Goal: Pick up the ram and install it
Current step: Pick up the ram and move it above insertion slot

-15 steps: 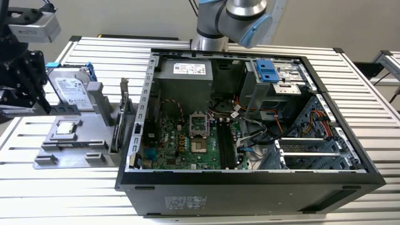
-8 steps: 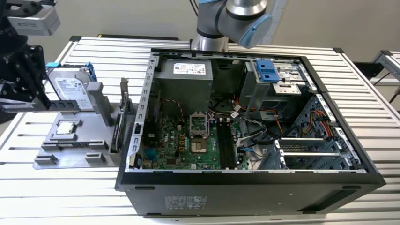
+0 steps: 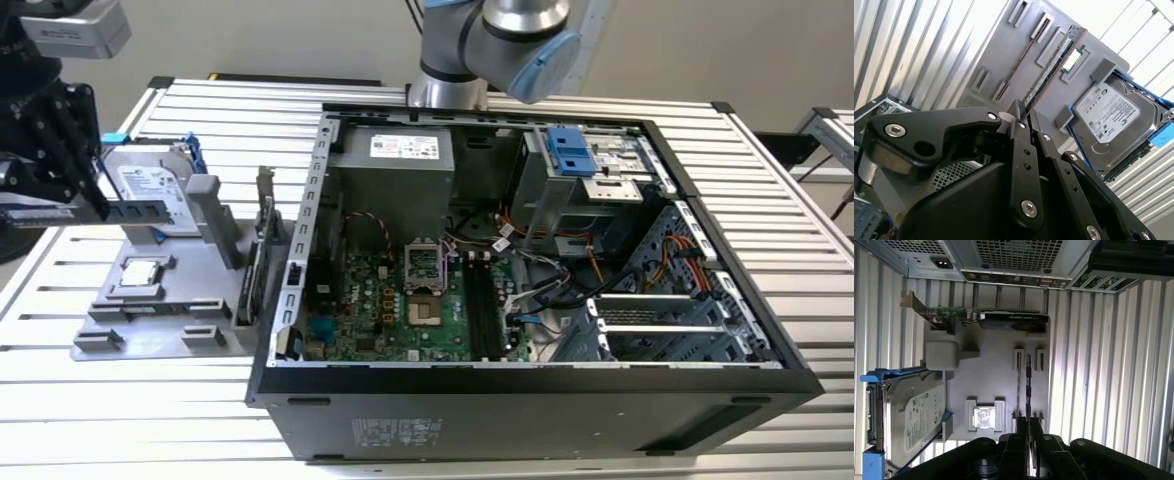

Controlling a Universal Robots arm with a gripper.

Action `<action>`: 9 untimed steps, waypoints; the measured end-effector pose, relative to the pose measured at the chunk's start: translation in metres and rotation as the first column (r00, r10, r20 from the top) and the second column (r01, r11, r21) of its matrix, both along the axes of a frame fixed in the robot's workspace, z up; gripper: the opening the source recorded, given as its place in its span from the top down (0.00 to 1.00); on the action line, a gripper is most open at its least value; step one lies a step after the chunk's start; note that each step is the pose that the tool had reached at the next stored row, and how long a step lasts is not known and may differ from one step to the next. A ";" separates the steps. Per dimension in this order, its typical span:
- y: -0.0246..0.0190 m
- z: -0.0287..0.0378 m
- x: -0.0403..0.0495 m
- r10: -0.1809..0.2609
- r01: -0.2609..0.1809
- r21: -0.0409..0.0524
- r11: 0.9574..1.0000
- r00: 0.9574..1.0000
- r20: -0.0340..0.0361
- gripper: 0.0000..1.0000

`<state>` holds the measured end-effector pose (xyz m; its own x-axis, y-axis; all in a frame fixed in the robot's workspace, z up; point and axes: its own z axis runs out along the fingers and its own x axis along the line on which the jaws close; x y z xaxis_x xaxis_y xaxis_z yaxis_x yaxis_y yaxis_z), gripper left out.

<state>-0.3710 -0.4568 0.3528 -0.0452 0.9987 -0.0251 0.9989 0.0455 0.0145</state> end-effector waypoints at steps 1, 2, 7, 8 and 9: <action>0.0014 0.0006 0.0000 0.000 0.000 0.000 1.000 1.000 0.000 1.00; 0.0029 0.0012 0.0000 0.001 -0.001 0.000 1.000 1.000 0.000 1.00; 0.0096 0.0045 0.0000 0.002 -0.002 0.000 1.000 1.000 0.000 1.00; 0.0108 0.0051 0.0000 0.002 -0.002 0.000 1.000 1.000 0.000 1.00; 0.0118 0.0056 0.0000 0.002 -0.002 0.000 1.000 1.000 0.000 1.00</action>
